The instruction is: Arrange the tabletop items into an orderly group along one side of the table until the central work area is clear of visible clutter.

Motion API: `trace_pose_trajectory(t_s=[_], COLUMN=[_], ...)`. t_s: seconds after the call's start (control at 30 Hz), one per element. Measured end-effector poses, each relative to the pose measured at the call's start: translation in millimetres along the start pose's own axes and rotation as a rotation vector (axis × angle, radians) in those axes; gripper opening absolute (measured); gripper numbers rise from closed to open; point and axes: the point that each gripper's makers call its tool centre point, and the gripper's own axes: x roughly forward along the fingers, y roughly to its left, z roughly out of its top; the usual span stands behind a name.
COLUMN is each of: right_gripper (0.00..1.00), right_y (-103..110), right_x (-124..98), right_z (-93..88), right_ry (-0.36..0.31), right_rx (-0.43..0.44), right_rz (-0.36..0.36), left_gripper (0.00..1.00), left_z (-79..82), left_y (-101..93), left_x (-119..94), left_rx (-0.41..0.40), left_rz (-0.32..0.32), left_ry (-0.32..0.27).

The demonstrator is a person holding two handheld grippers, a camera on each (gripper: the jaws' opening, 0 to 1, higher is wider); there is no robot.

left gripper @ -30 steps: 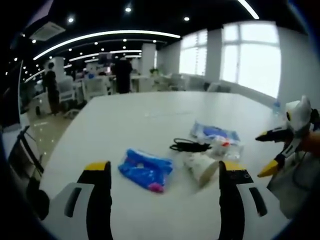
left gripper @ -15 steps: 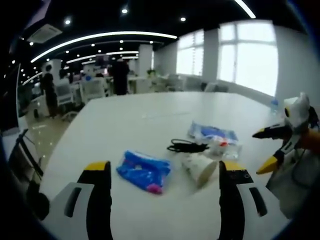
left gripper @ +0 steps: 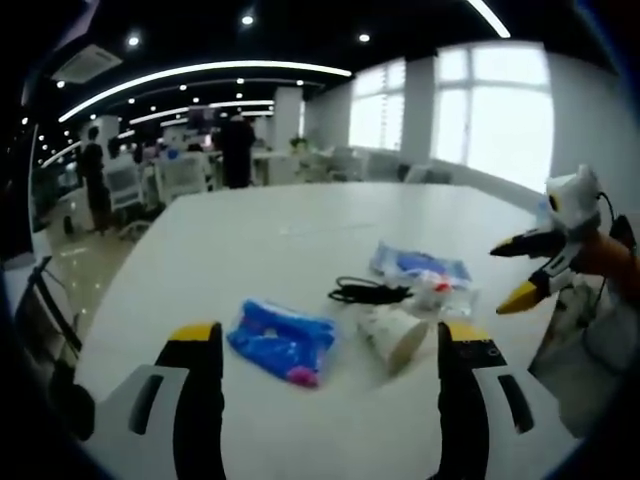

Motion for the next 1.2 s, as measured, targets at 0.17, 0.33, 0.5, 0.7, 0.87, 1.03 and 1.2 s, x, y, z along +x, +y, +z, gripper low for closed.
trace_pose_trajectory(t_s=[0.17,0.33,0.5,0.7,0.87,1.03,1.2], right_gripper=[0.89,0.88,0.88,0.85,0.82,0.80,0.75], right_y=[-12.7,-17.4,-20.0,-21.4,-18.6,-26.5,-34.3], right_x=[16.2,30.7,46.4,67.4,80.1,84.7,87.3], right_z=[-3.0,-8.1,-11.9,-17.0,-30.1,-41.0,-43.5], right_ry=[0.024,0.052,0.140,0.231,0.296,0.339,0.325], right_rx=[0.048,0.091,0.086,0.087,0.105,0.058,0.081], right_rz=[0.007,0.022,0.026,0.025,0.025,-0.004,-0.019], left_gripper=[0.85,0.85,0.84,0.83,0.83,0.83,0.82], left_z=[0.1,-1.8,-4.0,-4.7,-5.5,-8.0,-8.6], left_y=[-1.5,-1.7,-3.3,-5.6,-5.9,-3.5,-4.5], left_x=[0.1,0.6,2.6,2.4,1.5,1.4,2.0], left_rx=[0.002,0.000,0.012,0.013,0.011,-0.015,-0.006], left_rz=[-0.007,-0.010,-0.013,-0.021,-0.022,-0.020,-0.023], left_ry=[0.003,0.013,0.030,0.034,0.035,0.042,0.048])
